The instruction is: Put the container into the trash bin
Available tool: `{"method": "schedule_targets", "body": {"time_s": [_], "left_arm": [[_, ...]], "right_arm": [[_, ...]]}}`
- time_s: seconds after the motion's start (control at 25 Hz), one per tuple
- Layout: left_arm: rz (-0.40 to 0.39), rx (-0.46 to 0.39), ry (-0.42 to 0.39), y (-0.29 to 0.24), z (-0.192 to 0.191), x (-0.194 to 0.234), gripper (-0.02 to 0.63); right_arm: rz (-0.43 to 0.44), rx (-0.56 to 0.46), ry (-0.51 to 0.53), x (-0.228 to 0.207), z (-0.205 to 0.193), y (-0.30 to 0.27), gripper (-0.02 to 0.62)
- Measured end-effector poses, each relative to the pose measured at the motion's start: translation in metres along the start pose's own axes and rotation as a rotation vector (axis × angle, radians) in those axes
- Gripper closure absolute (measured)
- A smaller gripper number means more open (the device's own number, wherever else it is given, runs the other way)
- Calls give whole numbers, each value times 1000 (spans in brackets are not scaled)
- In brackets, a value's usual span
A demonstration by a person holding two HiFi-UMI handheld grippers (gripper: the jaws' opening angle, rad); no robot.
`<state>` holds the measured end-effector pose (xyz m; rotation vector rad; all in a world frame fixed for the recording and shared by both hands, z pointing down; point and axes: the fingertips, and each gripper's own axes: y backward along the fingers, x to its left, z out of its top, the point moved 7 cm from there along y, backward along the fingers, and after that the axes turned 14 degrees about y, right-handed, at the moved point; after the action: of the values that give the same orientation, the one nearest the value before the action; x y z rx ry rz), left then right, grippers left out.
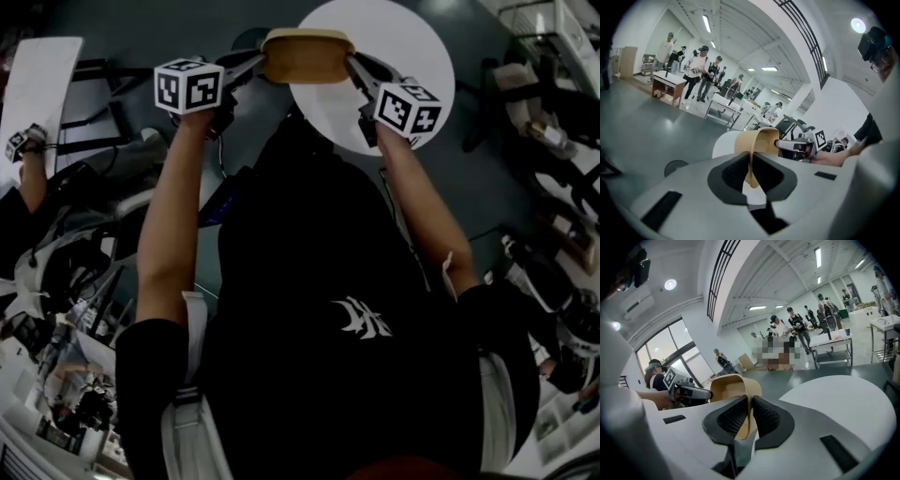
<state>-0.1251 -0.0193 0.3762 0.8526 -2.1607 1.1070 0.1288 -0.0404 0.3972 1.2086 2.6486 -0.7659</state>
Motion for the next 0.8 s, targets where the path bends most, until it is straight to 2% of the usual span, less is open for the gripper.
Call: {"method": "schedule_targets", "body": {"time_s": [0.24, 0.48, 0.8], "left_arm": [[56, -90, 28, 40, -12, 15, 577], [83, -144, 51, 99, -18, 41, 578], [64, -131, 78, 103, 4, 88, 578]], "right_arm": [[85, 3, 45, 28, 7, -30, 534], [124, 18, 82, 83, 16, -61, 534], [110, 56, 76, 83, 20, -110, 534]]}}
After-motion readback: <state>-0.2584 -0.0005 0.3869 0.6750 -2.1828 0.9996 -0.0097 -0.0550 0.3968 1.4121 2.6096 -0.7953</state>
